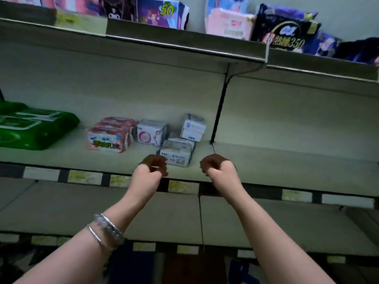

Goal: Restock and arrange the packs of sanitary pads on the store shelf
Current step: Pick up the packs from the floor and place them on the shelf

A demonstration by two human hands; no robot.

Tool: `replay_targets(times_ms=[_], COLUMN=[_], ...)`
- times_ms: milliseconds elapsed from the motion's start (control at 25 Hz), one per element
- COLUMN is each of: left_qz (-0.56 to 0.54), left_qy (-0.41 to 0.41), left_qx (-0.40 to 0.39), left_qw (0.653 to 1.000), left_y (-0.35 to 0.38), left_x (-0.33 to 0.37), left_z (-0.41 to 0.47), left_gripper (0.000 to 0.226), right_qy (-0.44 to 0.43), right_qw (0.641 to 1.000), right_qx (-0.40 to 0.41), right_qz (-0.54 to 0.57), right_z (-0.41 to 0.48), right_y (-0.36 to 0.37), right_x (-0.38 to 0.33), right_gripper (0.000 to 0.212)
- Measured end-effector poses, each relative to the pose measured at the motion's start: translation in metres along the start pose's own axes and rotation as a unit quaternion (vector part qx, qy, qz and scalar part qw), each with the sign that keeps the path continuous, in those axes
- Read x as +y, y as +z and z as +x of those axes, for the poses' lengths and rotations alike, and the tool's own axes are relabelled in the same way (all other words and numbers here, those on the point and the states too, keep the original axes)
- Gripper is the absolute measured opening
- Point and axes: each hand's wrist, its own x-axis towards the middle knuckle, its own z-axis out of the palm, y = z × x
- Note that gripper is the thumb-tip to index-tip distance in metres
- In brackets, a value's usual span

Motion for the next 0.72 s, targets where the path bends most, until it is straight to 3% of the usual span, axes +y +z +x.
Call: replay_targets(times_ms=[80, 280, 400, 520, 720], left_qz=[0.017, 0.044, 0.093, 0.140, 0.074], left_qy=[-0.004, -0.046, -0.075, -0.079, -0.087], left_qx=[0.000, -0.055, -0.076, -0.105, -0.086], left_qw=[1.000, 0.996, 0.990, 0.981, 0.990], left_y=[-0.007, -0.019, -0.018, -0.011, -0.010], left_x=[-0.010, -0.035, -0.044, -0.046, -0.052], left_z=[0.030, 0.083, 0.104, 0.115, 0.128], left_gripper=[0.017, 0.010, 0.016, 0.033, 0.051], right_qy=[0.033, 0.059, 0.058, 0.054, 0.019], right_qw=[0.999, 0.989, 0.981, 0.975, 0.980], right_qx=[-0.010, -0.062, -0.108, -0.110, -0.057], right_qz=[-0.032, -0.117, -0.151, -0.183, -0.189], right_z=[0.031, 0.094, 0.115, 0.123, 0.125], right_y=[0.021, 0.061, 0.080, 0.089, 0.086], right_x=[0.003, 0.021, 0.039, 0.053, 0.059], right_gripper=[0.003, 0.059, 0.074, 0.074, 0.062])
